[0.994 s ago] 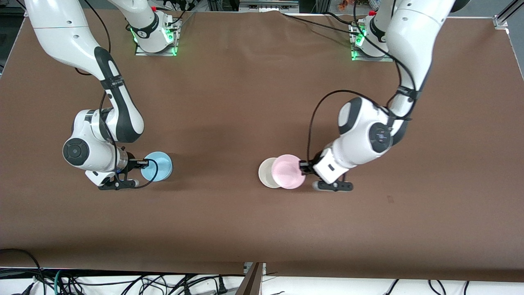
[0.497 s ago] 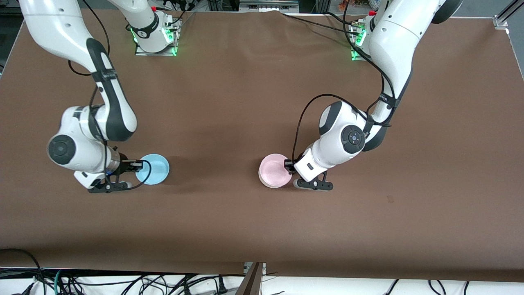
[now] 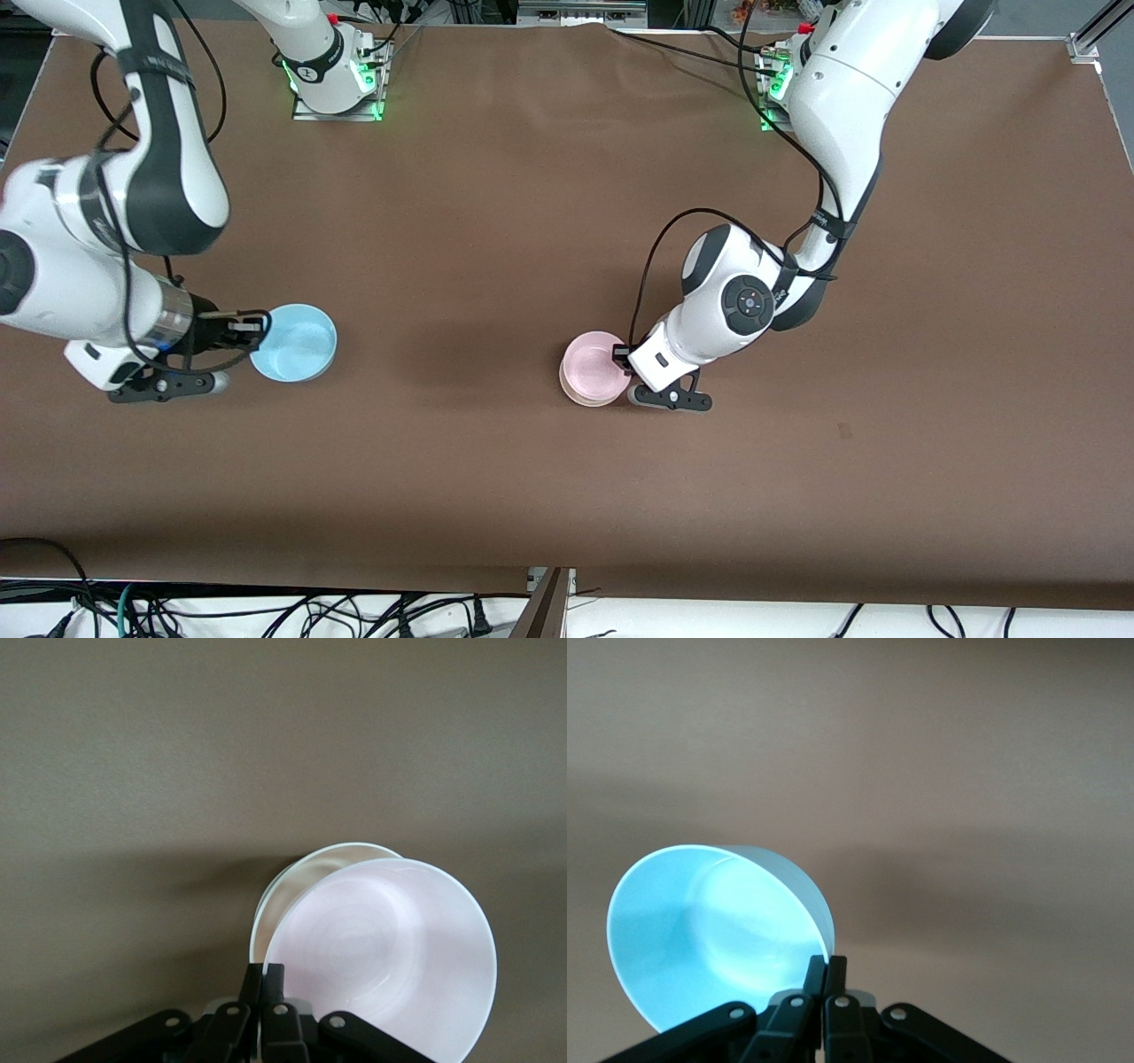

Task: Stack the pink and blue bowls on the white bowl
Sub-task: 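Release the pink bowl with the left gripper while the right gripper lifts the blue bowl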

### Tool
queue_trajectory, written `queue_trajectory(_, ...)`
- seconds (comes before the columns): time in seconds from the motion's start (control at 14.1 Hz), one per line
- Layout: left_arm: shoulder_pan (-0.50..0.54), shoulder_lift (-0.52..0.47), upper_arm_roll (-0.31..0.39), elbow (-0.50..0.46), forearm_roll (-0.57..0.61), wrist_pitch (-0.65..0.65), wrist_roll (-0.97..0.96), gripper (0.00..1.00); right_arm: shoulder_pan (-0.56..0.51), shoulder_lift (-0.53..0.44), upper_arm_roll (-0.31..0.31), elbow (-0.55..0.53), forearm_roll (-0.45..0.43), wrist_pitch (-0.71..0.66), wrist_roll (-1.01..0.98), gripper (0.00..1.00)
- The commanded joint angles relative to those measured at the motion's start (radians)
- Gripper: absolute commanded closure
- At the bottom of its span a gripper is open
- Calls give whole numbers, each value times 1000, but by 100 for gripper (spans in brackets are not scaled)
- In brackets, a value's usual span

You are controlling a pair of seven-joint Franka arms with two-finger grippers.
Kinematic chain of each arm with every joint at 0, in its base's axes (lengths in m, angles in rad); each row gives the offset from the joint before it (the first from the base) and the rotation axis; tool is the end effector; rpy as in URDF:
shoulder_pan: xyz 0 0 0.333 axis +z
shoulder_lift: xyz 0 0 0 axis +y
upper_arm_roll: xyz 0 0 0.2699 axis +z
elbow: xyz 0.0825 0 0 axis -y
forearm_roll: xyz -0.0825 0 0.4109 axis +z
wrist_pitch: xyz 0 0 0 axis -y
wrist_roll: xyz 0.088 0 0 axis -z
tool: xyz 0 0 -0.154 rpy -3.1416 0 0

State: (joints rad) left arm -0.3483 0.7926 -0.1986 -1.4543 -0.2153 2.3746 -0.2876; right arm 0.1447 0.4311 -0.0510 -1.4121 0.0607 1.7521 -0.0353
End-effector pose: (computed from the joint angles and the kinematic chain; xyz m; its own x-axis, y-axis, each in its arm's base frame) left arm 0.6289 -0.3759 0.1407 0.9990 -0.0436 0.0110 -0.0449 -0.9464 0.3198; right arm 0.6752 0.0753 0.3517 0.9888 0.1201 -0.0892 0.1169 -0.9923 -0.0403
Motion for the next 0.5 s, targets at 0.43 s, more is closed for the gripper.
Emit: queue_trajectory(0.43, -24, 31, 8, 29, 24, 11, -54, 100, 27, 24, 118, 44, 13, -25, 213, 100)
